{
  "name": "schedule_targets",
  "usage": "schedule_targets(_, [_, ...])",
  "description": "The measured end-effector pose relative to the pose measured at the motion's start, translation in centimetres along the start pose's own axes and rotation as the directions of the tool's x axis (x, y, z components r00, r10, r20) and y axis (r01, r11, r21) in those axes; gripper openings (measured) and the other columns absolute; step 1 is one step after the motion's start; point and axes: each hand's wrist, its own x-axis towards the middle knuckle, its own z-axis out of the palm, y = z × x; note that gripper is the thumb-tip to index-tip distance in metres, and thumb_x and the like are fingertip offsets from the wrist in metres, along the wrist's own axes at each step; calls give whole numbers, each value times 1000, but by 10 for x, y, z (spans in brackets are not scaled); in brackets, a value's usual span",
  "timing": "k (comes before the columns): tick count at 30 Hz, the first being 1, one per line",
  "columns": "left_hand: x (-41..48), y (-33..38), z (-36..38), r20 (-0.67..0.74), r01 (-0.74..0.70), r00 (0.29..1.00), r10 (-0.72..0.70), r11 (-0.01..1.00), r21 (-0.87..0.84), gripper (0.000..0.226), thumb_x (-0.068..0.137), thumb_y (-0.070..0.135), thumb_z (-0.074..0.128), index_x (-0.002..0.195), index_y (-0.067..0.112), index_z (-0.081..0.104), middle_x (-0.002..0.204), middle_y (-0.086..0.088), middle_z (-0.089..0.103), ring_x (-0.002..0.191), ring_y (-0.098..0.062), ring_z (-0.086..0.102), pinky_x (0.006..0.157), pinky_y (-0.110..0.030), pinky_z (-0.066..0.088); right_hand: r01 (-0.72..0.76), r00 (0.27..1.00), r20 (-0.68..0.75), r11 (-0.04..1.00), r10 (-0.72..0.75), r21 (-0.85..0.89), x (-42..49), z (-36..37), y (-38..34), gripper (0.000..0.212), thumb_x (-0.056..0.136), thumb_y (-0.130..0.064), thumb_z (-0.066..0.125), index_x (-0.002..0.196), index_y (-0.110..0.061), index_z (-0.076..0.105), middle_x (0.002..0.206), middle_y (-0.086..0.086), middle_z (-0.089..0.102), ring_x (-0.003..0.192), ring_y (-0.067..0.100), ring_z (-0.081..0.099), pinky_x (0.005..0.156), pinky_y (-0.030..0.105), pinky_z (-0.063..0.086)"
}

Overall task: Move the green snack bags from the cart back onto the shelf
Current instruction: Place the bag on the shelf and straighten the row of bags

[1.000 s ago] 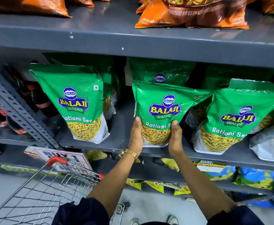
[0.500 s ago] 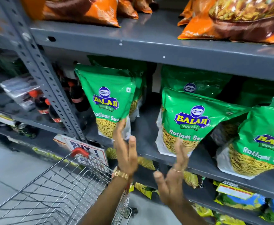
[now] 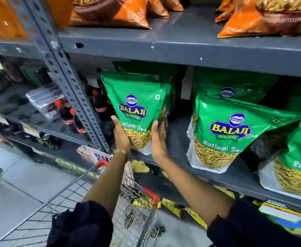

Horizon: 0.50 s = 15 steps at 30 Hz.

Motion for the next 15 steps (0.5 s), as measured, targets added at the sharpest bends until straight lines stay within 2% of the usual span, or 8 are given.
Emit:
schedule_targets(2, [0,-4,4,-36,-7,999,6,1000,-16,57,98,58,23,95,25,69,113,-2,69,107,-23,66,105,-43,48,-29,1000,4,1000,29,-4,9,2,3,117,65,-96,25,156,-26,8,165,-2,15,153,17,15,126,45,14])
schedule_targets(4, [-2,-7,6,-71,-6,997,6,1000,8,52,99,56,25,88,27,67,99,1,72,95,-22,69,99,-43,52,-23,1000,13,1000,23,-16,16,0,9,119,59,-100,21,155,-31,9,163,-2,24,151,18,24,123,47,22])
schedule_targets(6, [-2,-9,6,-87,-13,996,15,999,31,50,100,55,26,88,28,67,94,4,72,92,-22,70,95,-43,54,-18,1000,6,1000,18,-14,18,-2,10,114,60,-99,21,154,-36,10,161,-3,30,148,18,30,122,47,26])
schedule_targets(8, [-1,-10,5,-74,-4,997,6,1000,29,50,99,56,27,89,28,68,96,3,73,96,-26,70,95,-44,55,-16,1000,14,1000,16,-4,18,-1,12,109,63,-98,22,153,-39,8,161,-5,29,148,17,30,122,47,26])
schedule_targets(12, [-2,-10,4,-77,-14,997,15,1000,20,48,100,54,27,88,29,66,90,6,72,85,-16,70,91,-41,55,-24,999,38,1000,24,-16,19,1,15,105,64,-97,21,152,-42,6,163,-6,23,150,17,25,122,49,23])
schedule_targets(15, [-6,-8,4,-78,6,997,-4,1000,27,49,98,58,26,89,31,66,92,7,72,88,-15,70,96,-44,54,-15,999,36,997,17,-75,15,-4,6,113,61,-98,17,155,-35,6,165,-5,15,153,15,15,126,44,13])
